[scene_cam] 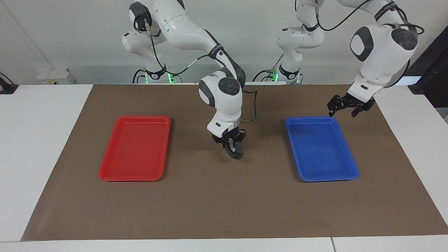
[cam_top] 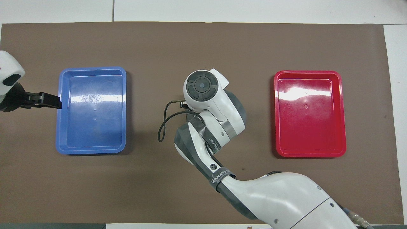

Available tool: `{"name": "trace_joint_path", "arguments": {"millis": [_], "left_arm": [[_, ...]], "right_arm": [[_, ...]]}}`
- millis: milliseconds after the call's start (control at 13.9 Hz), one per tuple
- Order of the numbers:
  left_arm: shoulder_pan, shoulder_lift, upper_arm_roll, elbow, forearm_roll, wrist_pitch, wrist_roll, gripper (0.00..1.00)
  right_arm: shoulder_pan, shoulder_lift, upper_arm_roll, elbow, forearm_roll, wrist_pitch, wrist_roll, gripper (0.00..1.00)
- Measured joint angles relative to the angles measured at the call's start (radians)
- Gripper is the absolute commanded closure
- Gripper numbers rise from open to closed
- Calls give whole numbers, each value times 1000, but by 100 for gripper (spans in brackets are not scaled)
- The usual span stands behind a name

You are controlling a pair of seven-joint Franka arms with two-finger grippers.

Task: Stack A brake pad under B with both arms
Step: 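Lower the silver pad onto the dark pad with the right gripper and release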

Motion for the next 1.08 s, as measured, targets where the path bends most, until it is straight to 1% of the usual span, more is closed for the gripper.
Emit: {"name": "trace_joint_path", "arguments": {"millis": [215,359,503,790,1077], "left_arm": [[15,20,1,133,2,-128,6,1],[25,57,1,226,2,-215,7,1],[27,89,0,280,2,-268,11,1],[26,87,-3,256,2,-284,20,1],[26,69,-5,206,2,-253,21,1]], "right_arm": [[14,18,0,-14,0,44,0,100],[14,33,0,-19,0,59,0,100],[16,40,0,-30,0,66,0,100],[26,41,3,-37,0,75,0,100],[28,41,6,-40,0,75,-2,100]]}}
